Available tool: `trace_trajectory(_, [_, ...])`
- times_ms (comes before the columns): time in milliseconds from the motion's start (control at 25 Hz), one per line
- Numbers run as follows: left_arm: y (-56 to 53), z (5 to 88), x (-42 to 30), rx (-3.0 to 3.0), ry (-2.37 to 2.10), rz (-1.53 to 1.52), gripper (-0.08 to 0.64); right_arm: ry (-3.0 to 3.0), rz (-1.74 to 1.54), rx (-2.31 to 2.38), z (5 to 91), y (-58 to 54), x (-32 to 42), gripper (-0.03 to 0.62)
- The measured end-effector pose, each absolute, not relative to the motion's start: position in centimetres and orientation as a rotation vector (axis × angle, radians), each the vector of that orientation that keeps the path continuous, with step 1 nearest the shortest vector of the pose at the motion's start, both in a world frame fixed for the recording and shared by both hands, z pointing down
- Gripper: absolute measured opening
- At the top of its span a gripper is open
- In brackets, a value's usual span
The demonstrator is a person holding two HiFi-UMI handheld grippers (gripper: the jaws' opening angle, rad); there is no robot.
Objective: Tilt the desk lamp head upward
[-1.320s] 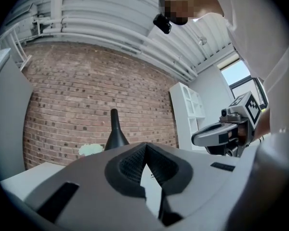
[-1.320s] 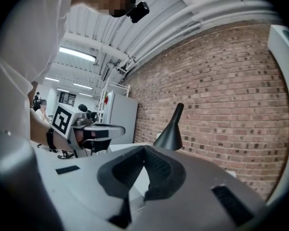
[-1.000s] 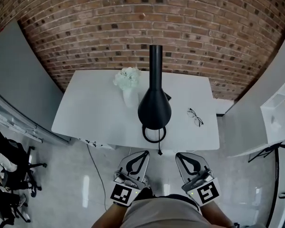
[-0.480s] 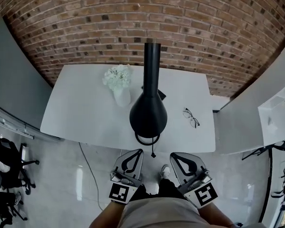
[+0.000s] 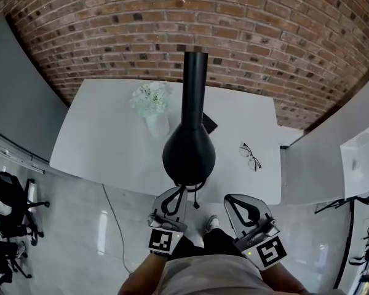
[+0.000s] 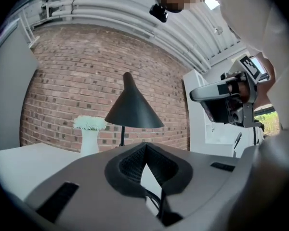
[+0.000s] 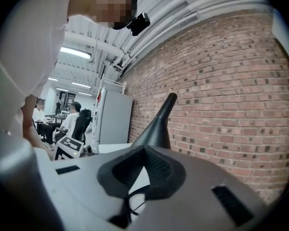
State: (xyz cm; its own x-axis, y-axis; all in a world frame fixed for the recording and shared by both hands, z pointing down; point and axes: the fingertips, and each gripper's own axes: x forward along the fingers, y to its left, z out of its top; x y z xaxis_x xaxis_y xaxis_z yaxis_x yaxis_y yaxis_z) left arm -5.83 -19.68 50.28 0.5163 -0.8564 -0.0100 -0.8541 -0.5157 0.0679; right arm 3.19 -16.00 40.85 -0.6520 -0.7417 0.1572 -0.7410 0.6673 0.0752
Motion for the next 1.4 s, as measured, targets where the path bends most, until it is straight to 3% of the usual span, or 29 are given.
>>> trace_trajectory(720, [-21.3, 47.3, -5.2, 2.714, -1.656, -0.229, 0.003, -2.751, -0.078, 1.188, 42.4, -18.5, 5.4, 0.015])
trace_trajectory(1400, [-17.1, 36.0, -4.9, 2.789, -1.735, -0.276, 0.003, -2.854, -0.017, 1.077, 39.0, -18.9, 4.3, 0.015])
